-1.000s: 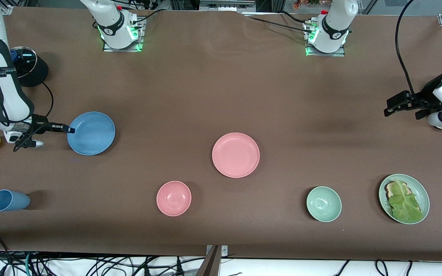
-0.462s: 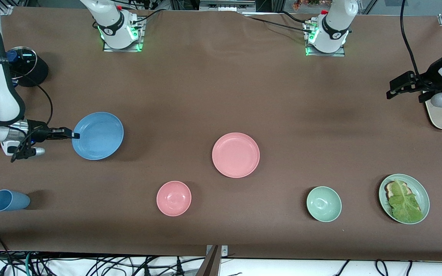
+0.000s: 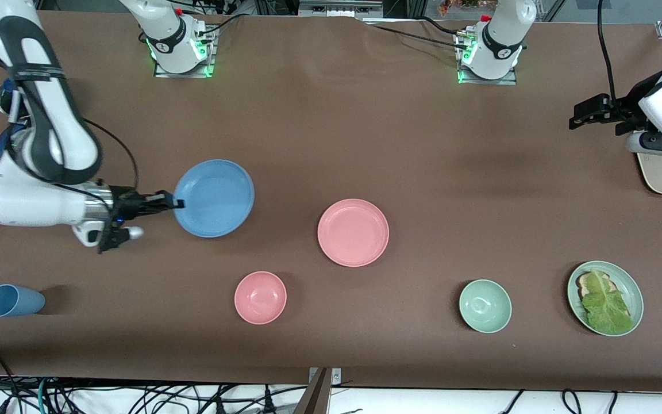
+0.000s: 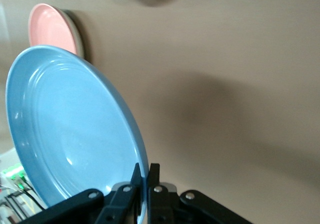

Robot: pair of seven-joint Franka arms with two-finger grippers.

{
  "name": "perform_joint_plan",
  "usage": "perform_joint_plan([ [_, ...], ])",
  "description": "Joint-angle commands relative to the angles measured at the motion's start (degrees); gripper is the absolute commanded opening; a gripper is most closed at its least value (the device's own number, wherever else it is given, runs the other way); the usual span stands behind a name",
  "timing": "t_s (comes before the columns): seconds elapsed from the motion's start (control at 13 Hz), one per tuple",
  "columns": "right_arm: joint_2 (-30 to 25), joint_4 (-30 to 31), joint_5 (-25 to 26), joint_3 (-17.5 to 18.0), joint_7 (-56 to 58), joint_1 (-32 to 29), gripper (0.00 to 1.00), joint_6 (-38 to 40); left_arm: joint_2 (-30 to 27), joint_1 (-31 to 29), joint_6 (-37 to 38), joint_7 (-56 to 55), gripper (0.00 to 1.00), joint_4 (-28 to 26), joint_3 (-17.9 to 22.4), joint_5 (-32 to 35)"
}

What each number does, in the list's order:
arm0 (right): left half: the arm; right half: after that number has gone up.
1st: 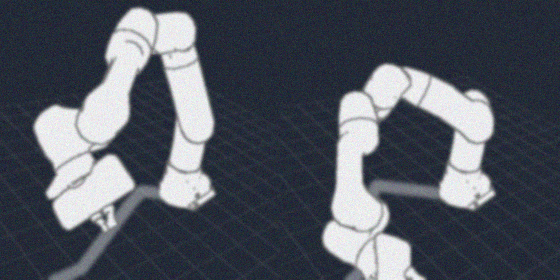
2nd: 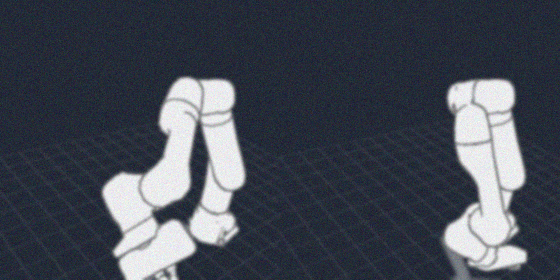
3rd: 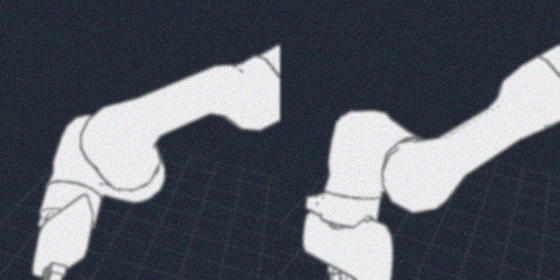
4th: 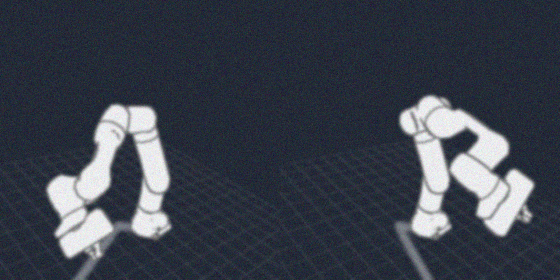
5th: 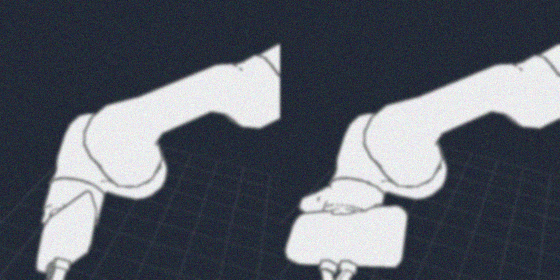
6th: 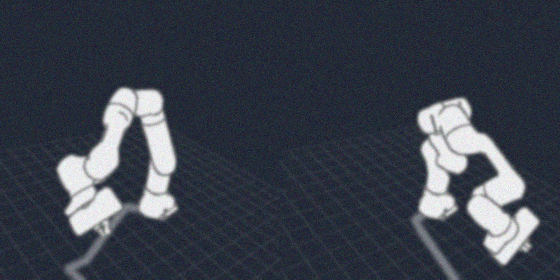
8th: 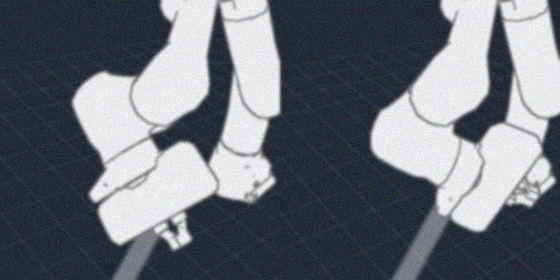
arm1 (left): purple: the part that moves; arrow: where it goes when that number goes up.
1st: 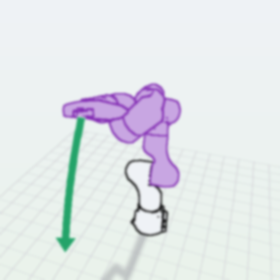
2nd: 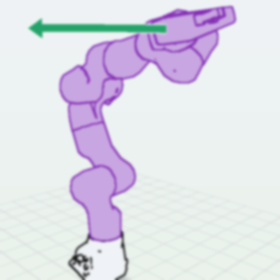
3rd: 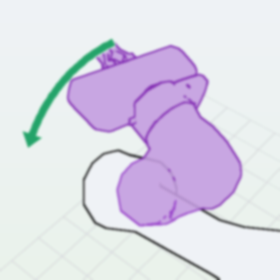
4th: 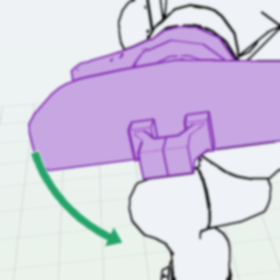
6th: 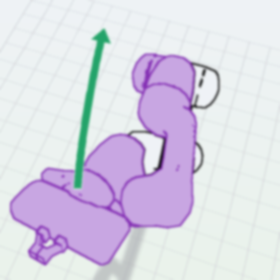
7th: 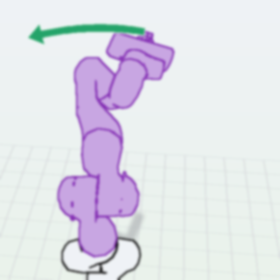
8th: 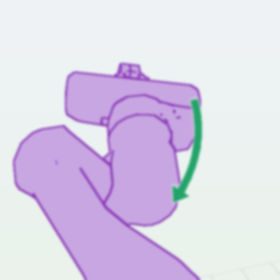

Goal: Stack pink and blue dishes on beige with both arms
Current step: 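Grip the blue plate rim with the right gripper and lift it, then lower the blue plate onto the pink plate with the right gripper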

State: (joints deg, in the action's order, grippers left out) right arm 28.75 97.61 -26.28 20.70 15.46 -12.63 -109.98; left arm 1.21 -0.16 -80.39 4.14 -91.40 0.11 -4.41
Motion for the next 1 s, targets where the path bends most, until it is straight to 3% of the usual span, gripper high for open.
perform_joint_plan([
  [0.0, 4.46, -3.65, -4.65, 1.54, -8.40, 5.57, 0.00, -5.83, 0.28, 0.42, -1.26, 0.35, 1.00, 1.39, 0.94, 1.42],
  [0.15, 6.31, -4.00, -4.84, 1.54, -14.02, 11.64, 0.00, -14.52, 0.28, 0.51, -1.35, 0.43, 1.00, 3.86, 3.39, 0.81],
  [0.38, 11.13, -6.46, -4.75, 1.54, -20.01, 19.20, 0.00, -24.64, 0.37, 0.68, -3.80, 0.34, 1.00, 3.86, 3.49, 1.51],
  [0.62, 16.15, -12.08, -4.66, 1.45, -24.23, 24.57, 0.00, -29.84, 0.02, 0.77, -4.16, 0.17, 1.00, 3.95, 3.14, 1.60],
  [0.92, 20.37, -12.62, -4.57, 1.45, -25.48, 28.53, 0.00, -38.45, -0.15, 2.44, -3.90, -0.88, 1.00, 3.95, 3.67, 1.51],
])
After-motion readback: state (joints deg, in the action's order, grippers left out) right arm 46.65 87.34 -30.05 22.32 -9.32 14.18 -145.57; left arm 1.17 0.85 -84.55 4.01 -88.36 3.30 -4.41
